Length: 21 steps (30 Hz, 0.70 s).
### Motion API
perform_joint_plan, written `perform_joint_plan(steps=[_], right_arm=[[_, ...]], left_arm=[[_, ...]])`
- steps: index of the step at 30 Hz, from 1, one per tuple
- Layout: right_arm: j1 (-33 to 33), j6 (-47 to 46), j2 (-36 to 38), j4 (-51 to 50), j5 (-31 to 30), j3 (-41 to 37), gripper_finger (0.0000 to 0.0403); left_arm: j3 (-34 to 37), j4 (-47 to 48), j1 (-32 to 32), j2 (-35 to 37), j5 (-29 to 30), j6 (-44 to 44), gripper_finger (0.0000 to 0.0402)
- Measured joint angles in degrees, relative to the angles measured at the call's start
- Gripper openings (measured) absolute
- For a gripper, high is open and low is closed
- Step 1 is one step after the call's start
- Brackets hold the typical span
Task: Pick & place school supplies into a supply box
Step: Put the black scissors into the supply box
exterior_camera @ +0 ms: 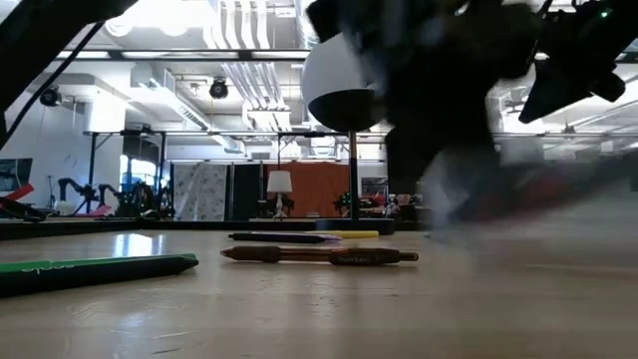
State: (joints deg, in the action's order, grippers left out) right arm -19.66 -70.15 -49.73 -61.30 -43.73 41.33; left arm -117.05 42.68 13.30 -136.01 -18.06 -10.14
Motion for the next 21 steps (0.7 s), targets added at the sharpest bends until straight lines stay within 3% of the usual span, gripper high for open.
perform_joint_plan(steps=[9,21], right_arm=[[0.0,0.0,0.0,0.1,0.1,-0.9,0.0009],[0.0,0.3,-0.4,0.2,0.1,-1.1,0.0009]], left_arm=[[8.0,4.2,0.9,3.8,4.4,-7.5,0.0057],[4.2,8.1,0.8,4.1,8.4,-8.8,0.0089]])
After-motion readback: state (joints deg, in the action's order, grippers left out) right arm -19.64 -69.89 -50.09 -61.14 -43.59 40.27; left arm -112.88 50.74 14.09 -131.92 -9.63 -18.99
